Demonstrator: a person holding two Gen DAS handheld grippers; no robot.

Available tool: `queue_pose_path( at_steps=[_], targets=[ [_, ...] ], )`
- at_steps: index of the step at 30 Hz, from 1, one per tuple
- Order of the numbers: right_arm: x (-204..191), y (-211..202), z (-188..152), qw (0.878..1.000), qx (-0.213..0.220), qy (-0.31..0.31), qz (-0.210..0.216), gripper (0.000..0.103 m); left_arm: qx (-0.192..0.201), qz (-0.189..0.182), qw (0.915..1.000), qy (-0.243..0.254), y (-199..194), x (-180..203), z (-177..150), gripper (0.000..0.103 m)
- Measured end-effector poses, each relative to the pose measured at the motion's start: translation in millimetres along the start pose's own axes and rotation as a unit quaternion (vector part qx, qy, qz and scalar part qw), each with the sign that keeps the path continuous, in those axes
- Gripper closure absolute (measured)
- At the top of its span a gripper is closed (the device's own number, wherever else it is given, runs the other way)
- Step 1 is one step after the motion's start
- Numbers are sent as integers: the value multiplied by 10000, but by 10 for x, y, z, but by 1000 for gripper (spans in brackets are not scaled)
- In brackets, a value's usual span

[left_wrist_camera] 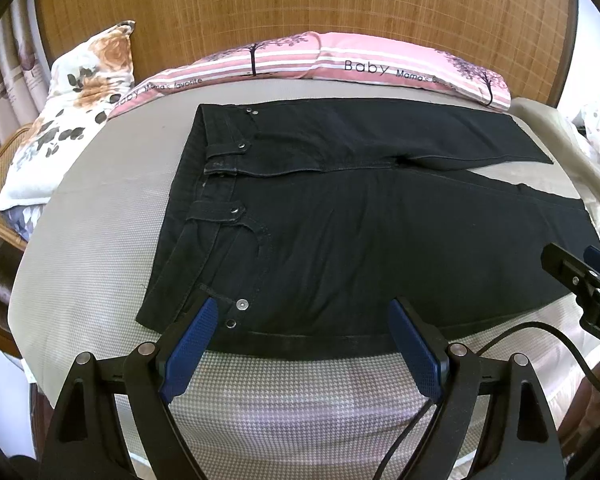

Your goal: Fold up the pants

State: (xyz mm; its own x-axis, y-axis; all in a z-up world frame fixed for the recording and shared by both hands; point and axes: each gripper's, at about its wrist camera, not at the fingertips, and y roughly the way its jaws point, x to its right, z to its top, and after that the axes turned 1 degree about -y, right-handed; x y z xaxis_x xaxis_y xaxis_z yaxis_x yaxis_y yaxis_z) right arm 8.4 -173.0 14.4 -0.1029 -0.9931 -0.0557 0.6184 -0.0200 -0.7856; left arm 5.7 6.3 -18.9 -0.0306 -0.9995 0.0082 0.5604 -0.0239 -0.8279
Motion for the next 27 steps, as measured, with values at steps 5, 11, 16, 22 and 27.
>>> queue_pose_path(
  at_steps=[5,11,16,22,27],
  targets=[
    [-15,12,-2,10000,-11,-28,-9,0,-25,11,10000,-43,14,-29,-5,16],
    [-23,20,-9,10000,-30,-38,-18,0,-43,24,10000,-45,29,-33,-9,16],
    [-25,32,-9,10000,-58,-46,-20,0,-86,45,9999,-66,54,-38,-22,16],
    [-19,46,-7,10000,-83,-32,-14,0,-127,54,9999,-62,65,-38,-25,16],
    [-19,49,-9,10000,-85,-36,-19,0,-160,63,9998,-57,85,-37,-24,16]
  ],
)
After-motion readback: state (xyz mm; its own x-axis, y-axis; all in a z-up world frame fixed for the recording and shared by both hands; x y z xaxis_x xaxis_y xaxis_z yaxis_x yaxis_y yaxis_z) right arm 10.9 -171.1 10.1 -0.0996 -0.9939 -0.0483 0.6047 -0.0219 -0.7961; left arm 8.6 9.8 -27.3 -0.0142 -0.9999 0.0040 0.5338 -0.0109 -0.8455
